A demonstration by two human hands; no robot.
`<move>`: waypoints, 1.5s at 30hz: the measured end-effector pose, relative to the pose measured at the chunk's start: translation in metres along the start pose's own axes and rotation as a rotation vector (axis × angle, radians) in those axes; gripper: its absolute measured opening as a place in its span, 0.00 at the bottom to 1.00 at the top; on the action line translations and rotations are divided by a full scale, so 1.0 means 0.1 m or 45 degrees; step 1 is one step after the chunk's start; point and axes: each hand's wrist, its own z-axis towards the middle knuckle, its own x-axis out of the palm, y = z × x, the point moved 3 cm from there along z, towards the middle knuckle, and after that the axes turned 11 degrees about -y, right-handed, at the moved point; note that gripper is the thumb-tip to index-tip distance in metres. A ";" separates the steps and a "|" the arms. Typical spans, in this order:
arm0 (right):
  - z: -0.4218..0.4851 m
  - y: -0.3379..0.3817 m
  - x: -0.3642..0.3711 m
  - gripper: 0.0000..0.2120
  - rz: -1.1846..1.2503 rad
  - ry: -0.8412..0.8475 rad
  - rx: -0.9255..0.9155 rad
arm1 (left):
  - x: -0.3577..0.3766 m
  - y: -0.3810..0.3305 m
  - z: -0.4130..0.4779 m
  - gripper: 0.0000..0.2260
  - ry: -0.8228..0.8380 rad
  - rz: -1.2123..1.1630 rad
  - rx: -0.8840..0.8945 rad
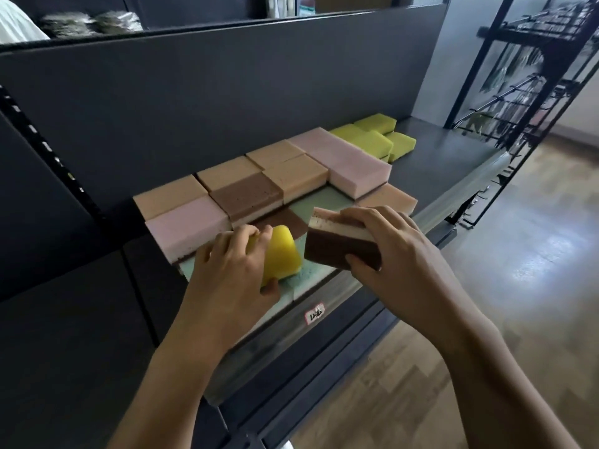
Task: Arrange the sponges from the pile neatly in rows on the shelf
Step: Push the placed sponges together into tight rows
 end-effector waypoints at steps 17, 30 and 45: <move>0.25 -0.01 0.12 0.29 -0.018 -0.026 -0.067 | 0.05 -0.11 0.49 0.35 -0.110 -0.523 0.182; 0.30 -0.51 0.03 0.29 0.182 0.002 -0.084 | 0.07 -0.45 0.69 0.17 -0.240 -0.637 0.259; 0.70 -2.00 -0.36 0.31 0.384 0.098 -0.250 | 0.57 -1.66 1.33 0.32 -0.133 -0.702 0.051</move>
